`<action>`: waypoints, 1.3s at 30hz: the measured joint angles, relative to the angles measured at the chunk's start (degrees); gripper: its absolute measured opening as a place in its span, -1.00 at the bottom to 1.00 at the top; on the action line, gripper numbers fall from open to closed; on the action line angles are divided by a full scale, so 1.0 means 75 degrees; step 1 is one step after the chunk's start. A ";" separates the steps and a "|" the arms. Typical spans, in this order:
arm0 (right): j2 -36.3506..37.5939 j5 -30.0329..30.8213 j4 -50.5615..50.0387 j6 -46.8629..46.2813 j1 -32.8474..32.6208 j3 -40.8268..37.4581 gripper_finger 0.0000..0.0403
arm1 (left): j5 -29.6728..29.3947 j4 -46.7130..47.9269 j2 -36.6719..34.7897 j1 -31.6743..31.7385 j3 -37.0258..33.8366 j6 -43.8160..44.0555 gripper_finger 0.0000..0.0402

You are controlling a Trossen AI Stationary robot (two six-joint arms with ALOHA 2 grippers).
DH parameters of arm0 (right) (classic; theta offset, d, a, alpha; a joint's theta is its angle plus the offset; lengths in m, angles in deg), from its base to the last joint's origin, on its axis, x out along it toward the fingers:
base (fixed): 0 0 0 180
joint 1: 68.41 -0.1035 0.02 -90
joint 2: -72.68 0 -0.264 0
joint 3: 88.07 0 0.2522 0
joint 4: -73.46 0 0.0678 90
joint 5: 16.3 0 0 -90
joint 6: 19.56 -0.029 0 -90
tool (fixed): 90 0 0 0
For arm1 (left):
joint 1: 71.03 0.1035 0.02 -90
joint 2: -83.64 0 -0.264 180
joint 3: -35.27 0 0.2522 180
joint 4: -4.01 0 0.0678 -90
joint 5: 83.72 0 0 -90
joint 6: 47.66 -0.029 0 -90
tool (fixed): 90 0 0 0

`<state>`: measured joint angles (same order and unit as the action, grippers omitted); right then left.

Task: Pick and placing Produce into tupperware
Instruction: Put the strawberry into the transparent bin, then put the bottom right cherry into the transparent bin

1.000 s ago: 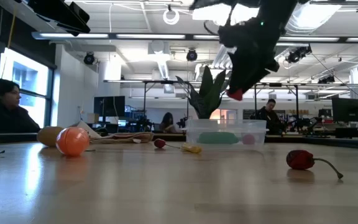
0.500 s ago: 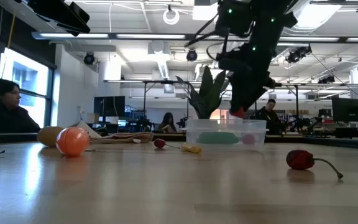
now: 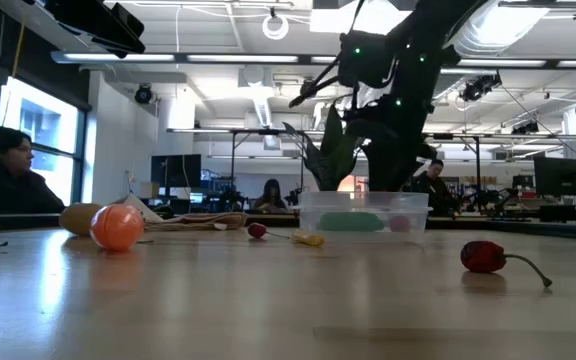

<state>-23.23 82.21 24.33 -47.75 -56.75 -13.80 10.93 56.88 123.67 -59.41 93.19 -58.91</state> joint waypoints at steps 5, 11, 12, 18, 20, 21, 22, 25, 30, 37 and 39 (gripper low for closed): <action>-0.0260 0.0000 0.0026 0.0114 0.0009 0.0000 -0.30 | 0.0001 0.0000 0.0002 -0.0003 0.0000 -0.0002 -0.59; -0.0455 0.0069 0.0094 0.0195 0.0050 0.0000 -0.30 | 0.0000 0.0000 0.0002 -0.0003 0.0000 0.0001 -0.59; -0.0461 0.0069 0.0134 0.0200 0.0050 0.0000 -0.30 | 0.0000 0.0000 0.0002 -0.0003 0.0000 0.0001 -0.59; -0.0464 0.0064 0.0204 0.0171 0.0050 0.0000 -0.29 | 0.0000 0.0000 0.0002 -0.0001 0.0001 0.0000 -0.59; -0.0464 0.0061 0.0207 0.0164 0.0050 0.0000 -0.25 | 0.0000 0.0000 0.0001 0.0000 0.0000 0.0000 -0.59; -0.0464 0.0061 0.0207 0.0151 0.0050 0.0000 -0.22 | 0.0000 0.0000 0.0002 -0.0003 0.0002 -0.0002 -0.59; -0.0464 0.0061 0.0207 0.0148 0.0050 0.0000 -0.19 | 0.0000 0.0000 0.0002 0.0000 0.0000 -0.0002 -0.59; -0.0464 0.0061 0.0205 0.0148 0.0050 0.0000 -0.10 | 0.0001 0.0000 0.0001 -0.0001 0.0000 -0.0001 -0.59; -0.0464 0.0055 0.0204 0.0168 0.0050 0.0003 -0.04 | 0.0000 0.0000 0.0002 0.0000 0.0000 0.0001 -0.59; -0.0464 -0.0170 0.0083 0.0206 0.0050 0.0165 -0.03 | 0.0001 0.0000 0.0002 -0.0002 0.0000 0.0001 -0.59; -0.0464 -0.0241 -0.0065 0.0194 0.0020 0.0360 -0.03 | 0.0002 0.0000 0.0000 -0.0003 0.0000 0.0001 -0.59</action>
<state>-26.71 80.40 23.84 -46.30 -56.60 -11.10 10.95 56.88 123.67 -59.43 93.19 -58.90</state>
